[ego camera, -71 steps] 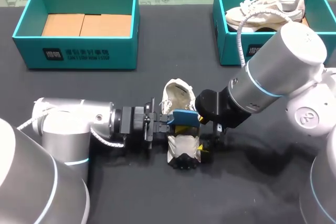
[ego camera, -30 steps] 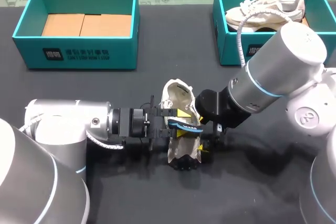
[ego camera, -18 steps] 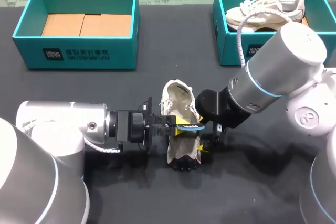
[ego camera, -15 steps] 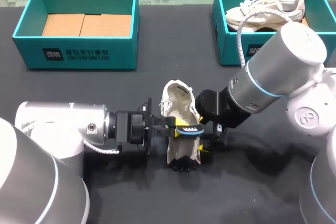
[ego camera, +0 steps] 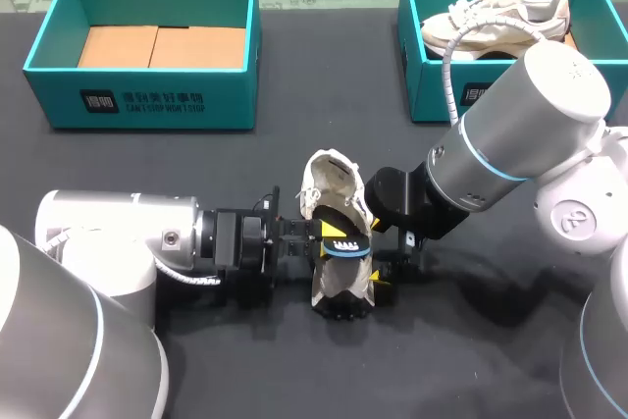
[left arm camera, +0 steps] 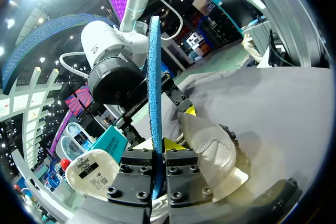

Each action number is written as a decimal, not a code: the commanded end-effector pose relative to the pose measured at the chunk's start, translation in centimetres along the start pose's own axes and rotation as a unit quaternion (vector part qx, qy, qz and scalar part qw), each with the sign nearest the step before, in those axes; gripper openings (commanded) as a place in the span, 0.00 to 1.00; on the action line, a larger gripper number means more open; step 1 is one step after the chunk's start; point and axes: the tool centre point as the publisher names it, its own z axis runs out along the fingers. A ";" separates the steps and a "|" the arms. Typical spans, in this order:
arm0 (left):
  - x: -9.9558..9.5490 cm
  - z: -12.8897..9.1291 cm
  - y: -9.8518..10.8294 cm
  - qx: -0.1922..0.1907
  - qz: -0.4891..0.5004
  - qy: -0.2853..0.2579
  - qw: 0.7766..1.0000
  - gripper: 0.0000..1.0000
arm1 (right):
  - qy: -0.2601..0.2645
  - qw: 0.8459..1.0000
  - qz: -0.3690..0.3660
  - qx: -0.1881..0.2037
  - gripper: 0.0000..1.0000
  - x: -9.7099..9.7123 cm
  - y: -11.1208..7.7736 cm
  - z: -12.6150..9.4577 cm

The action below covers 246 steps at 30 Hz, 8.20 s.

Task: Take the shoe out of the shoebox, open the shoe tongue, remove and reinsert the insole, then place the shoe into the shoebox

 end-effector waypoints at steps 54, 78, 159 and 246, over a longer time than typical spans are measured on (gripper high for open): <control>0.3 1.3 1.6 -0.019 0.067 0.004 0.998 0.00 | -0.001 1.000 0.000 0.000 1.00 0.1 0.0 0.1; -0.4 0.5 -1.8 -0.003 0.055 -0.016 0.998 0.37 | -0.001 1.000 0.000 0.000 1.00 0.1 0.0 0.1; -0.2 0.6 1.3 -0.026 0.025 0.061 0.997 0.41 | -0.001 1.000 0.000 0.000 1.00 0.1 0.0 0.1; -4.2 -6.5 -1.7 -0.107 0.036 0.375 0.920 0.45 | -0.001 0.999 0.039 0.004 1.00 -1.6 -6.8 -7.5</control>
